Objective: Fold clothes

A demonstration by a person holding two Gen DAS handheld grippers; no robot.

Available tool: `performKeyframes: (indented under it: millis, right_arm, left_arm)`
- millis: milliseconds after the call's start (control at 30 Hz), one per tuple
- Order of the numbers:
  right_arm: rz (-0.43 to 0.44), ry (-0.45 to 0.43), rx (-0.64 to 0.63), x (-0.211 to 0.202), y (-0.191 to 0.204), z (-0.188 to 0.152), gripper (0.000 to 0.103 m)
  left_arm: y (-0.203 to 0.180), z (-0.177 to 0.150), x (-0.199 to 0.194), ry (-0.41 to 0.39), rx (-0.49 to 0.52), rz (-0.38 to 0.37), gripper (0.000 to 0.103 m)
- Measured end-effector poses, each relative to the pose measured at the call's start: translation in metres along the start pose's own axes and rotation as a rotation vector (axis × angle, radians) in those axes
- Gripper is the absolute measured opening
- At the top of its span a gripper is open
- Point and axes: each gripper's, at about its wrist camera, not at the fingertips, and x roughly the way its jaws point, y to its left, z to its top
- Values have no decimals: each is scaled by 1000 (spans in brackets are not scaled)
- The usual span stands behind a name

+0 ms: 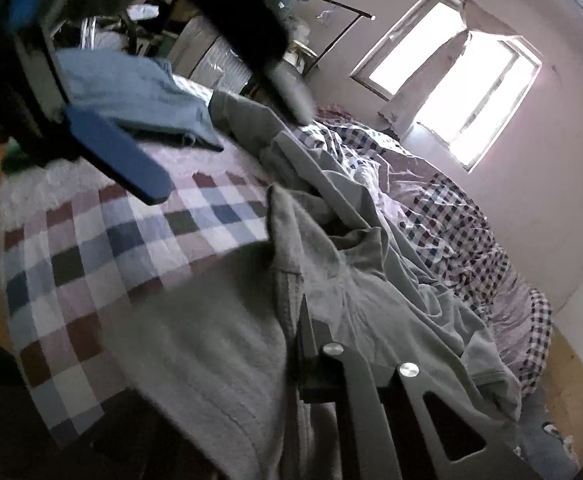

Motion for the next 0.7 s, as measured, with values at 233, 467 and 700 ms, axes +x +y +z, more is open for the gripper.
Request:
performKeyframes:
  millis: [233,467,700]
  right_arm:
    - [63,-24,64,-18,-21,6,3]
    - [107,-40,92,-37,-33,8,3]
    - [127,-60,116,-57,-46,4,3]
  left_arm:
    - [-17,49,54,119,160,41,73]
    - [-22,93,116,244,210,23,73]
    - [-17,120,171,302,240,36,71]
